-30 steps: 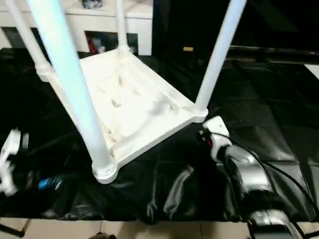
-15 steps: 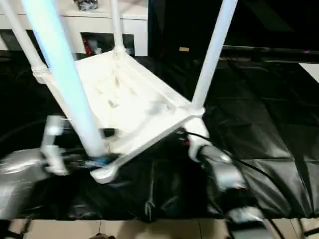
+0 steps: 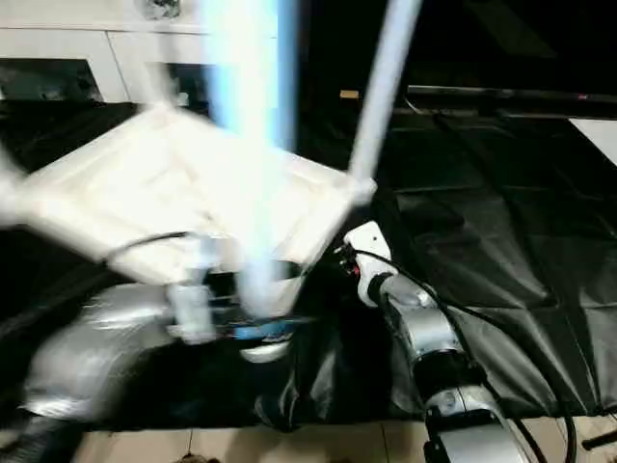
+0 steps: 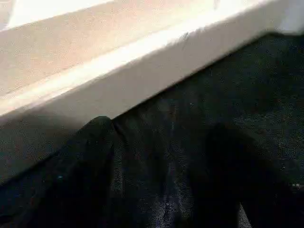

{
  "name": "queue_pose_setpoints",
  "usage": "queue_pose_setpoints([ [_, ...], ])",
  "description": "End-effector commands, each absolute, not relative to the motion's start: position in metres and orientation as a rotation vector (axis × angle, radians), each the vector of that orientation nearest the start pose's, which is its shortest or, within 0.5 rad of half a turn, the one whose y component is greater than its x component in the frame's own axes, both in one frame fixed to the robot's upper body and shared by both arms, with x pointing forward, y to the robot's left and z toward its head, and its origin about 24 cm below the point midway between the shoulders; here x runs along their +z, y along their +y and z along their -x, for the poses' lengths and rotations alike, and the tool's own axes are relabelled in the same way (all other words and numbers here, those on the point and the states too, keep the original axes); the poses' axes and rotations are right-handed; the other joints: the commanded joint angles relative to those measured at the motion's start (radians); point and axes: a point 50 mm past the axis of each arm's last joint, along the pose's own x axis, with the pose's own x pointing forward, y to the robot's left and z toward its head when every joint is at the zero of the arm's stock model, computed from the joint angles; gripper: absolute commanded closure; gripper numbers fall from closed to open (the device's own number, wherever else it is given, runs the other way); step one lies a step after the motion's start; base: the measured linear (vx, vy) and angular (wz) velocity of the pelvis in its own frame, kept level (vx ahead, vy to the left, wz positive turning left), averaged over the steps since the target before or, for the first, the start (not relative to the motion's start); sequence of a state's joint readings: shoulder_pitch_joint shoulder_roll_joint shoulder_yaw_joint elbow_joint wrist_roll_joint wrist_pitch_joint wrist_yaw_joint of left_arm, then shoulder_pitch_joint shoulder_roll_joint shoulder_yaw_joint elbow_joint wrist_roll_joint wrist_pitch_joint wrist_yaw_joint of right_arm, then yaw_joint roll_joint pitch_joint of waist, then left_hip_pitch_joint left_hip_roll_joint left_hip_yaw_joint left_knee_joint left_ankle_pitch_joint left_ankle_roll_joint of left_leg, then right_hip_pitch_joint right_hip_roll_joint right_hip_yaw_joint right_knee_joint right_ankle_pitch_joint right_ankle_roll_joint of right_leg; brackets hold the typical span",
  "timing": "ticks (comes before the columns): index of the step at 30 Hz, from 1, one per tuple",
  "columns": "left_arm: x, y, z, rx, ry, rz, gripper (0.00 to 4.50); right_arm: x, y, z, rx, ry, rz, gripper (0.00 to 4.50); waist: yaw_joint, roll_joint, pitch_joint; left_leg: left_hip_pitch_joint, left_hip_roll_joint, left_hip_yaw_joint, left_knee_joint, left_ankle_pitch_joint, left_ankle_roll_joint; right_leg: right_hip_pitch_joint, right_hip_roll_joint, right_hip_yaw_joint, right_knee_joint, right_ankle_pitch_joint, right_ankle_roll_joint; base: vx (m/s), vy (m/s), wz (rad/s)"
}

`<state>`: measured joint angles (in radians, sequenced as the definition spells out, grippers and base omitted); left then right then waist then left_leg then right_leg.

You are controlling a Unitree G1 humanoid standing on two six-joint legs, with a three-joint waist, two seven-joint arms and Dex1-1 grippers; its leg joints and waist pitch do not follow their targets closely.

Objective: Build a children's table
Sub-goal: Rotate table base

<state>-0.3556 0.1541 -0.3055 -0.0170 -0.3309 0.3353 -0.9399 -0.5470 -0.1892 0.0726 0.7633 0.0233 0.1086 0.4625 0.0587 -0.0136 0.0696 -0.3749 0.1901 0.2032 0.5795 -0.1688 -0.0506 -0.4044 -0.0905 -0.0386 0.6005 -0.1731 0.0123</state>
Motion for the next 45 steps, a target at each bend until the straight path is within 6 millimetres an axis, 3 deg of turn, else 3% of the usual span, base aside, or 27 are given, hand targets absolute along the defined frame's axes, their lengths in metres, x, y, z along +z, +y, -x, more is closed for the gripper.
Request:
queue_pose_setpoints([
  [1, 0.096, 0.034, -0.266, -1.351, 0.044, 0.013, 0.07, 0.017, -0.136, -0.337, 0.55, 0.369, 0.165, 0.62, 0.006, 0.003, -0.072, 0.015, 0.031, -0.017, -0.065, -0.245, -0.006, 0.046, -0.041, 0.032, -0.067, -0.195, -0.212, 0.0, 0.0, 0.0],
  [4, 0.094, 0.031, -0.272, -1.299, 0.028, -0.041, 0.07, 0.017, -0.139, -0.337, 0.538, 0.369, 0.167, 0.62, 0.005, 0.002, -0.075, 0.011, 0.031, -0.018, -0.063, -0.226, 0.008, 0.049, -0.041, 0.03, -0.064, -0.167, -0.22, 0.0, 0.0, 0.0],
  [5, 0.093, 0.03, -0.277, -1.256, 0.024, -0.075, 0.07, 0.016, -0.142, -0.337, 0.526, 0.369, 0.172, 0.62, 0.006, 0.01, -0.077, 0.013, 0.032, -0.019, -0.061, -0.222, 0.008, 0.05, -0.043, 0.03, -0.061, -0.155, -0.229, 0.0, 0.0, 0.0],
  [8, 0.091, 0.028, -0.288, -1.161, 0.006, -0.11, 0.07, 0.016, -0.152, -0.337, 0.494, 0.37, 0.174, 0.62, 0.007, 0.009, -0.079, 0.014, 0.032, -0.018, -0.059, -0.219, 0.015, 0.051, -0.039, 0.028, -0.061, -0.121, -0.241, 0.0, 0.0, 0.0],
  [9, 0.091, 0.028, -0.29, -1.146, -0.002, -0.109, 0.07, 0.016, -0.158, -0.337, 0.477, 0.369, 0.172, 0.62, 0.011, 0.02, -0.082, 0.017, 0.032, -0.019, -0.058, -0.222, 0.012, 0.05, -0.04, 0.027, -0.059, -0.115, -0.248, 0.0, 0.0, 0.0],
  [12, 0.093, 0.031, -0.291, -1.148, -0.02, -0.089, 0.07, 0.016, -0.169, -0.335, 0.454, 0.365, 0.168, 0.62, 0.013, 0.016, -0.082, 0.015, 0.033, -0.019, -0.056, -0.233, 0.014, 0.051, -0.041, 0.026, -0.06, -0.115, -0.257, 0.0, 0.0, 0.0],
  [13, 0.093, 0.033, -0.291, -1.166, -0.015, -0.072, 0.07, 0.017, -0.173, -0.333, 0.455, 0.358, 0.164, 0.62, 0.015, 0.023, -0.082, 0.014, 0.032, -0.019, -0.056, -0.236, 0.018, 0.05, -0.041, 0.026, -0.06, -0.118, -0.26, 0.0, 0.0, 0.0],
  [14, 0.093, 0.036, -0.29, -1.196, -0.004, -0.057, 0.07, 0.018, -0.176, -0.332, 0.458, 0.354, 0.162, 0.62, 0.019, 0.02, -0.083, 0.015, 0.031, -0.017, -0.054, -0.234, 0.022, 0.051, -0.041, 0.026, -0.06, -0.121, -0.259, 0.0, 0.0, 0.0],
  [16, 0.088, 0.052, -0.285, -1.299, 0.031, -0.067, 0.07, 0.02, -0.184, -0.325, 0.51, 0.348, 0.151, 0.62, 0.025, 0.025, -0.085, 0.015, 0.03, -0.017, -0.054, -0.236, 0.028, 0.05, -0.041, 0.026, -0.06, -0.127, -0.256, 0.0, 0.0, 0.0],
  [19, 0.081, 0.068, -0.283, -1.365, 0.074, -0.123, 0.07, 0.022, -0.188, -0.318, 0.57, 0.349, 0.163, 0.62, 0.028, 0.026, -0.084, 0.013, 0.032, -0.018, -0.056, -0.24, 0.036, 0.05, -0.039, 0.025, -0.058, -0.137, -0.249, 0.0, 0.0, 0.0],
  [20, 0.078, 0.074, -0.283, -1.386, 0.102, -0.139, 0.07, 0.023, -0.19, -0.316, 0.601, 0.344, 0.17, 0.62, 0.032, 0.03, -0.084, 0.017, 0.032, -0.017, -0.055, -0.249, 0.034, 0.047, -0.038, 0.025, -0.06, -0.154, -0.245, 0.0, 0.0, 0.0],
  [25, 0.074, 0.099, -0.288, -1.463, 0.19, -0.183, 0.07, 0.033, -0.195, -0.305, 0.737, 0.324, 0.192, 0.62, 0.035, 0.032, -0.077, 0.02, 0.034, -0.018, -0.063, -0.323, 0.008, 0.039, -0.04, 0.026, -0.07, -0.278, -0.223, 0.0, 0.0, 0.0],
  [27, 0.072, 0.106, -0.292, -1.483, 0.218, -0.226, 0.23, 0.037, -0.197, -0.3, 0.804, 0.327, 0.212, 0.62, 0.04, 0.029, -0.075, 0.024, 0.034, -0.018, -0.063, -0.338, 0.007, 0.036, -0.039, 0.028, -0.074, -0.312, -0.21, 0.0, 0.0, 0.0],
  [30, 0.07, 0.112, -0.298, -1.499, 0.247, -0.288, 0.33, 0.043, -0.197, -0.294, 0.875, 0.314, 0.225, 0.62, 0.044, 0.027, -0.076, 0.019, 0.035, -0.021, -0.065, -0.332, 0.005, 0.039, -0.044, 0.029, -0.073, -0.333, -0.193, 0.0, 0.0, 0.0],
  [32, 0.066, 0.123, -0.31, -1.487, 0.302, -0.428, 0.57, 0.057, -0.196, -0.281, 1.032, 0.318, 0.202, 0.62, 0.05, 0.027, -0.078, 0.022, 0.037, -0.022, -0.063, -0.335, 0.01, 0.036, -0.045, 0.03, -0.074, -0.338, -0.182, 0.0, 0.0, 0.0],
  [34, 0.066, 0.125, -0.314, -1.481, 0.314, -0.456, 0.7, 0.059, -0.196, -0.275, 1.093, 0.341, 0.2, 0.62, 0.054, 0.024, -0.077, 0.018, 0.036, -0.024, -0.065, -0.326, 0.018, 0.043, -0.044, 0.029, -0.075, -0.333, -0.172, 0.0, 0.0, 0.0],
  [36, 0.068, 0.127, -0.318, -1.49, 0.321, -0.461, 0.94, 0.063, -0.197, -0.267, 1.16, 0.383, 0.222, 0.34, 0.056, 0.025, -0.08, 0.013, 0.037, -0.025, -0.062, -0.3, 0.019, 0.045, -0.048, 0.028, -0.069, -0.303, -0.193, 0.0, 0.0, 0.0],
  [38, 0.07, 0.127, -0.321, -1.503, 0.32, -0.453, 1.11, 0.065, -0.2, -0.265, 1.173, 0.404, 0.243, 0.22, 0.058, 0.027, -0.081, 0.017, 0.038, -0.022, -0.059, -0.292, 0.017, 0.041, -0.051, 0.03, -0.068, -0.275, -0.219, 0.0, 0.0, 0.0],
  [39, 0.07, 0.127, -0.323, -1.513, 0.325, -0.463, 1.25, 0.067, -0.202, -0.265, 1.173, 0.421, 0.234, 0.1, 0.058, 0.034, -0.08, 0.017, 0.038, -0.022, -0.059, -0.29, 0.017, 0.04, -0.051, 0.03, -0.068, -0.271, -0.225, 0.0, 0.0, 0.0],
  [40, 0.07, 0.127, -0.323, -1.513, 0.325, -0.463, 1.35, 0.067, -0.202, -0.265, 1.173, 0.421, 0.234, 0.03, 0.057, 0.03, -0.081, 0.016, 0.035, -0.02, -0.058, -0.288, 0.021, 0.042, -0.047, 0.028, -0.07, -0.266, -0.228, 0.0, 0.0, 0.0],
  [42, 0.069, 0.127, -0.326, -1.523, 0.338, -0.478, 1.39, 0.071, -0.203, -0.263, 1.183, 0.435, 0.219, 0.0, 0.058, 0.034, -0.082, 0.015, 0.038, -0.023, -0.058, -0.286, 0.019, 0.043, -0.05, 0.028, -0.065, -0.243, -0.243, 0.0, 0.0, 0.0],
  [45, 0.067, 0.127, -0.327, -1.544, 0.367, -0.486, 1.63, 0.073, -0.204, -0.26, 1.196, 0.45, 0.219, 0.0, 0.064, 0.025, -0.083, 0.016, 0.038, -0.022, -0.057, -0.273, 0.027, 0.046, -0.053, 0.028, -0.064, -0.237, -0.244, 0.0, 0.0, 0.0],
])
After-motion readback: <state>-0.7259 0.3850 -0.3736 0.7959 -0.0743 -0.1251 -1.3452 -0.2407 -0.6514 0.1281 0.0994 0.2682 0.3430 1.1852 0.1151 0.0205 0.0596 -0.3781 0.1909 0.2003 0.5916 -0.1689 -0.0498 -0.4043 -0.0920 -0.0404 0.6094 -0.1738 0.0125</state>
